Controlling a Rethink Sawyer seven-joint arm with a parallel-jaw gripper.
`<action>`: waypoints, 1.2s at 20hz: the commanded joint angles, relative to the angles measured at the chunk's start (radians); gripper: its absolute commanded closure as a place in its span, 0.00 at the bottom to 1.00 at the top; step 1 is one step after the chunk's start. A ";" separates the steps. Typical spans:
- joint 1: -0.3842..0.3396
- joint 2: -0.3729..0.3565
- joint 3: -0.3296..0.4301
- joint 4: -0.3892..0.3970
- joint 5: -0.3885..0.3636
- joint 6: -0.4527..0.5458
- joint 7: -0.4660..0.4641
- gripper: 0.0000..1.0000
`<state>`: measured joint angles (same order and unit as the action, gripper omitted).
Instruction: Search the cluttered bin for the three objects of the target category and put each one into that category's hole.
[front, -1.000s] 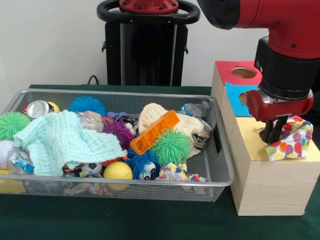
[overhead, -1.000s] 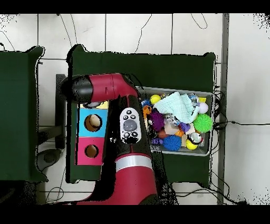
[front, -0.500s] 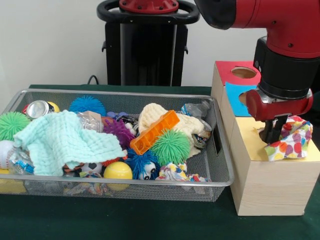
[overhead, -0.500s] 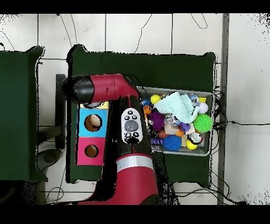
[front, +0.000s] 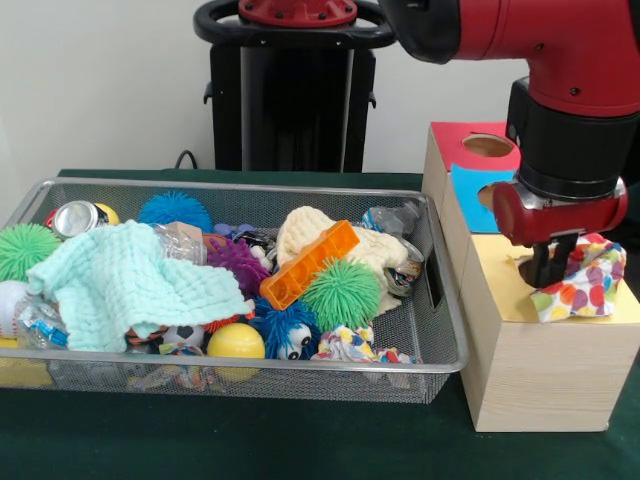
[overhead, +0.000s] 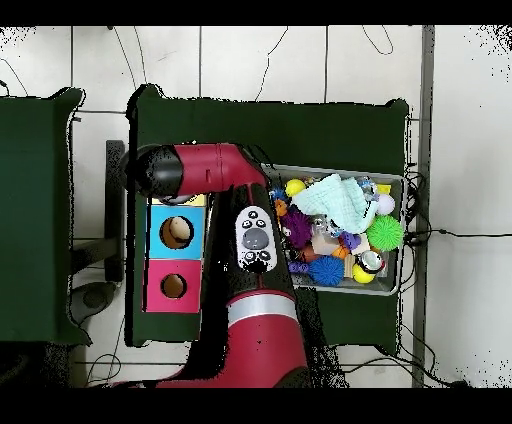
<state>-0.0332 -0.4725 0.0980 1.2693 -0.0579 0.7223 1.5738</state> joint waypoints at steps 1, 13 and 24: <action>-0.091 -0.043 0.066 0.028 0.016 -0.191 0.116 1.00; -0.037 -0.037 -0.017 -0.065 -0.026 -0.034 0.139 1.00; -0.014 -0.055 -0.046 -0.073 -0.041 -0.116 0.141 1.00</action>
<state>-0.0164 -0.4822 0.0905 1.2724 -0.0612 0.6956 1.5738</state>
